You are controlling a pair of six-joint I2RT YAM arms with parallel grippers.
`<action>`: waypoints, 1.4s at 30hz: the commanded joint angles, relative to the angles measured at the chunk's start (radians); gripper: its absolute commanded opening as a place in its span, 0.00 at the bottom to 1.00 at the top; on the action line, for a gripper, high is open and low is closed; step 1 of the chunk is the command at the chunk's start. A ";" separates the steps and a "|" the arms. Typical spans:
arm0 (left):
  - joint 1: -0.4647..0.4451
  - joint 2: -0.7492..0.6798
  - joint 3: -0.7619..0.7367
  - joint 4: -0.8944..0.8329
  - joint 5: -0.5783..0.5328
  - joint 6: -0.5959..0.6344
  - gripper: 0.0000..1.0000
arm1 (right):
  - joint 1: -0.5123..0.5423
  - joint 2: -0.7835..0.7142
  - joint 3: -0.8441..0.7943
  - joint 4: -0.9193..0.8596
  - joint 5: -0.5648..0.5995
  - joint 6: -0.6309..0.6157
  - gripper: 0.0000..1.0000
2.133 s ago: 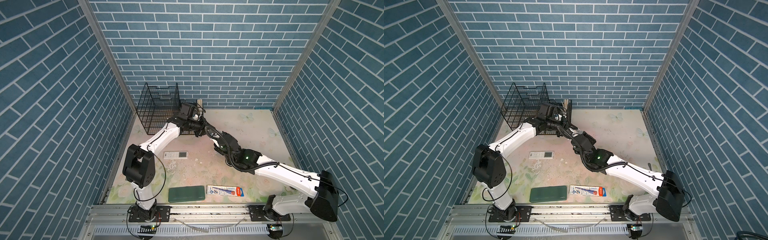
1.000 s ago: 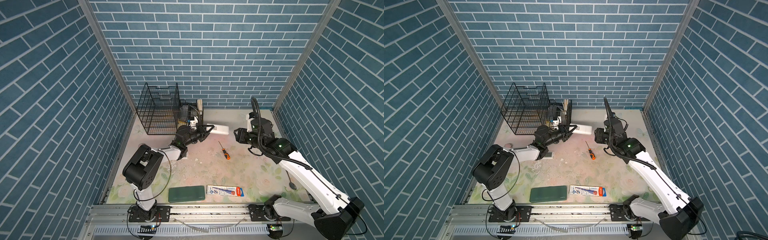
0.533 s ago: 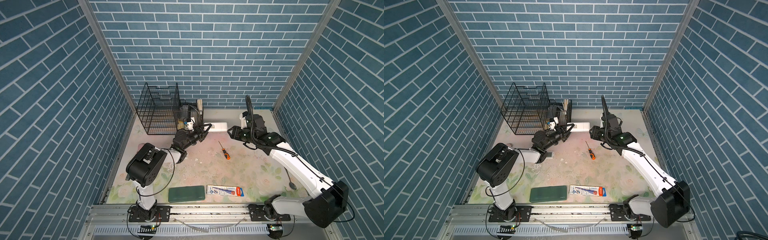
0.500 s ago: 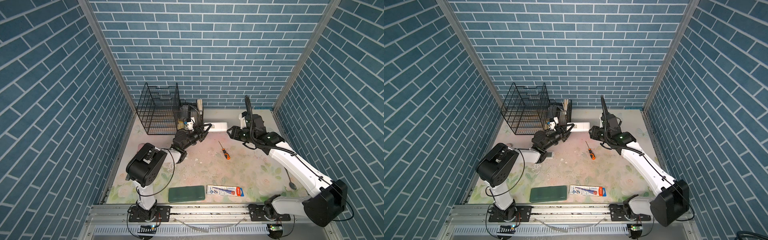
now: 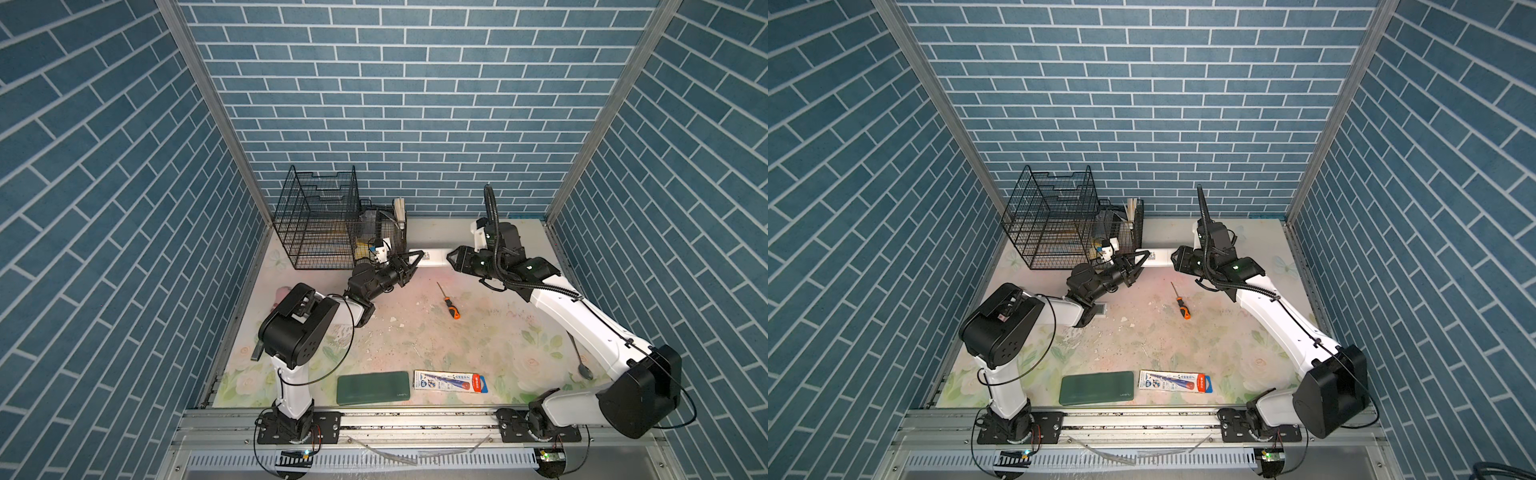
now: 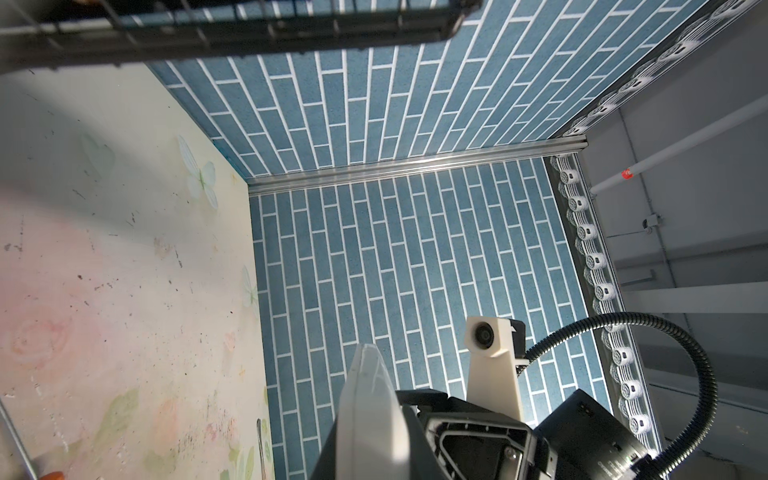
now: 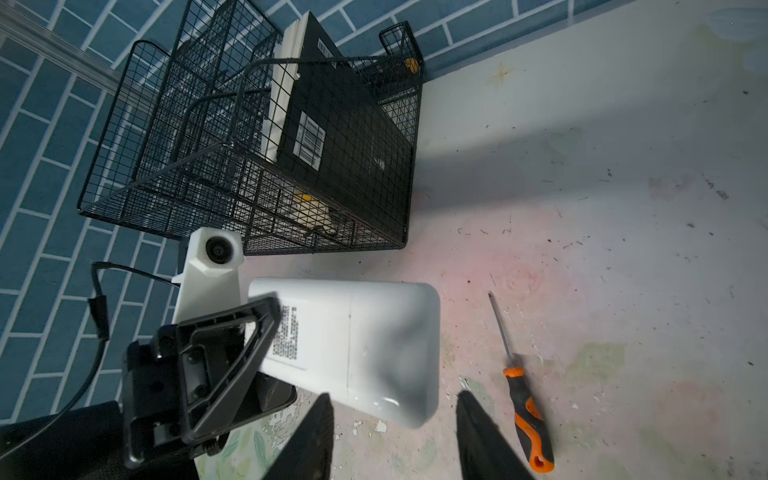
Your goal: Unload the batteries from the remote control
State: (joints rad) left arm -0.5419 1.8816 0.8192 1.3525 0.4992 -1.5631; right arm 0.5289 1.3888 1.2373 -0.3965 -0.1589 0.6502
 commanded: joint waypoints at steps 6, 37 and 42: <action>-0.001 -0.010 0.000 0.053 0.019 0.000 0.00 | -0.004 0.058 0.056 0.033 -0.030 0.003 0.47; -0.001 -0.024 0.002 0.054 0.024 -0.002 0.00 | -0.003 0.098 0.033 0.053 -0.031 0.001 0.44; -0.001 -0.029 0.003 0.054 0.024 -0.003 0.00 | -0.003 0.092 0.022 0.059 -0.028 0.002 0.40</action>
State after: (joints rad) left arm -0.5400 1.8812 0.8192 1.3437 0.5041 -1.5639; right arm 0.5266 1.4704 1.2503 -0.3393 -0.1844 0.6518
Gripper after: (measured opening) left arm 0.200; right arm 0.403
